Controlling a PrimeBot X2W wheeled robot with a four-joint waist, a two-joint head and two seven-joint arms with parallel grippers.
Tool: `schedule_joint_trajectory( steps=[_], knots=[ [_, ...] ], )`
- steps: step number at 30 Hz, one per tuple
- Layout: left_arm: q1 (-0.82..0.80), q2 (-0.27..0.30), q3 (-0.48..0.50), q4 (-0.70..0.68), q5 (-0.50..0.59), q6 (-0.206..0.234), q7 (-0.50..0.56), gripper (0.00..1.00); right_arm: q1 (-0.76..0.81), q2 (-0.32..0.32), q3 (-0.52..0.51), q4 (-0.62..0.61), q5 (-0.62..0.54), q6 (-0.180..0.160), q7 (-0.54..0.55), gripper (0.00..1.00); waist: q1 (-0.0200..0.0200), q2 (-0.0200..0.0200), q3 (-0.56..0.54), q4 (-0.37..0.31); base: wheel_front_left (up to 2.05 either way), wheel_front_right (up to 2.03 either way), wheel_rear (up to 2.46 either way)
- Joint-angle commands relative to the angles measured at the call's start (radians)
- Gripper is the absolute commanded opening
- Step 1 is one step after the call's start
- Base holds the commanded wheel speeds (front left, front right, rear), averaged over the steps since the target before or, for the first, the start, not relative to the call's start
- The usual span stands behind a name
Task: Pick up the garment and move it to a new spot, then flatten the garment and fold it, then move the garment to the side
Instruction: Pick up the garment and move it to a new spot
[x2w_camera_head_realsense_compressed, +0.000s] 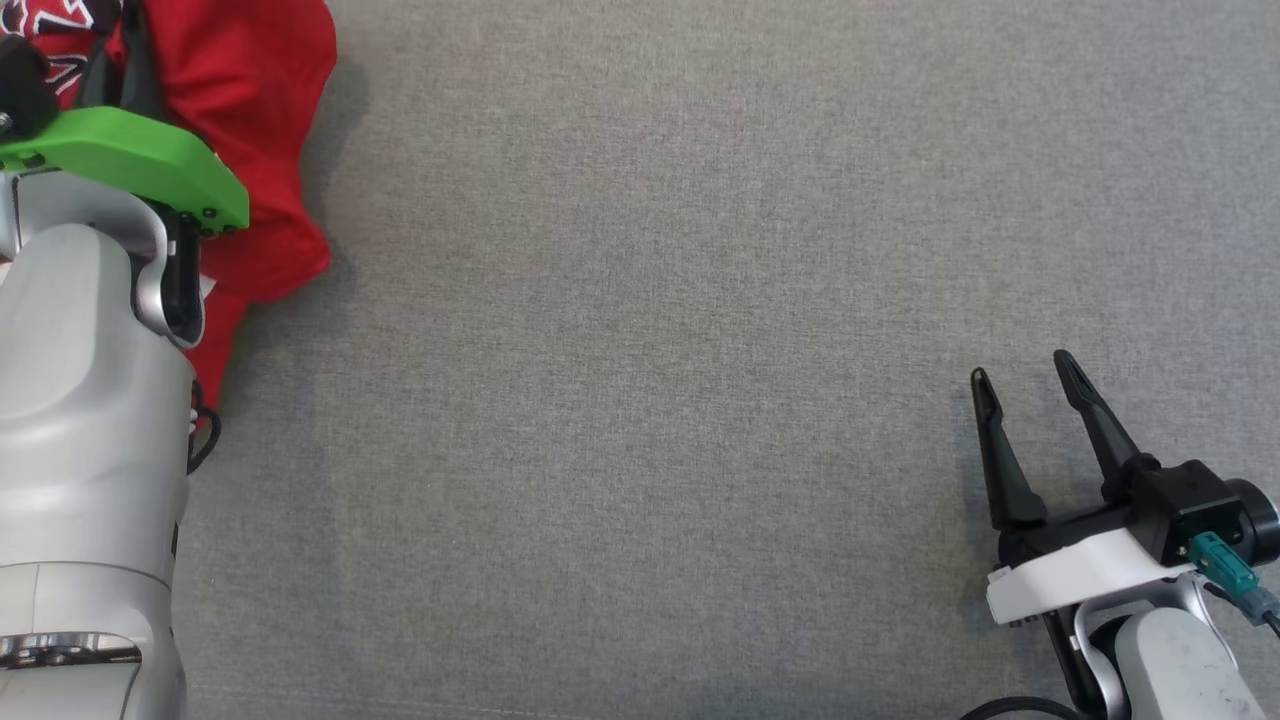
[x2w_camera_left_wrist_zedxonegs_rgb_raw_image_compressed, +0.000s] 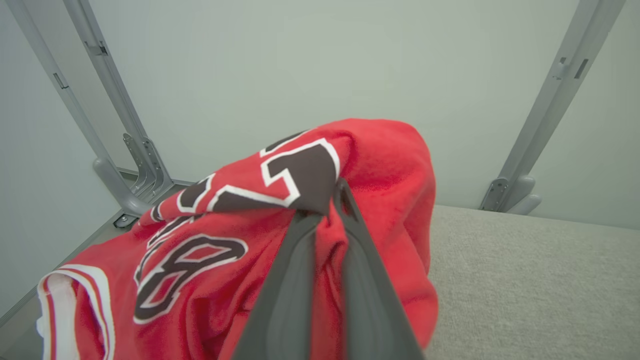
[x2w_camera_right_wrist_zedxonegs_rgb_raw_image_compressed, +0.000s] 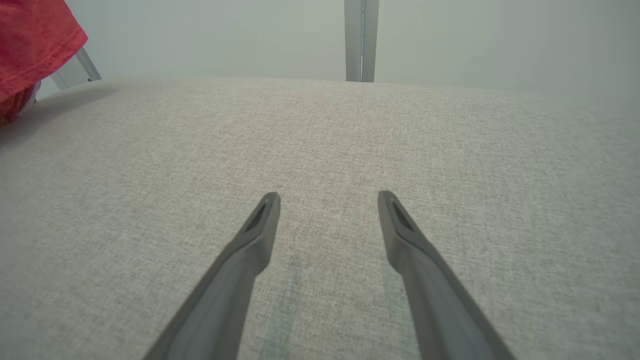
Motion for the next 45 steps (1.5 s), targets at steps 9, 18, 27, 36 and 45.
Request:
schedule_joint_trajectory(
  steps=[9, 18, 27, 36, 45],
  knots=[
    [0.108, -0.023, -0.039, -0.328, -0.029, -0.018, 0.104, 0.0, 0.031, 0.036, 0.006, 0.018, 0.015, 0.0, -0.003, 1.0, 0.0, 0.0, -0.105, -0.005, 0.0, 0.0, 0.0],
    [0.369, -0.141, -0.224, -0.787, -0.073, -0.01, 0.305, 0.0, 0.038, 0.055, -0.001, 0.021, 0.024, 0.0, -0.003, 1.0, 0.0, 0.0, -0.138, -0.054, 0.0, 0.0, 0.0],
    [0.452, -0.167, -0.492, -0.891, -0.139, 0.03, 0.338, 0.0, 0.015, 0.068, 0.003, 0.023, 0.034, 0.0, -0.003, 1.0, 0.0, 0.0, -0.139, -0.114, 0.0, 0.0, 0.0],
    [0.346, -0.166, -0.798, -0.861, -0.296, 0.145, 0.23, 0.0, 0.009, 0.085, 0.006, 0.033, 0.038, 0.0, -0.003, 1.0, 0.0, 0.0, -0.123, -0.201, 0.0, 0.0, 0.0],
    [0.313, -0.166, -0.926, -0.579, -0.409, 0.174, 0.112, 1.0, 0.006, 0.091, 0.002, 0.039, 0.045, 0.0, -0.003, 1.0, 0.0, 0.0, -0.117, -0.256, 0.0, 0.0, 0.0]
  ],
)
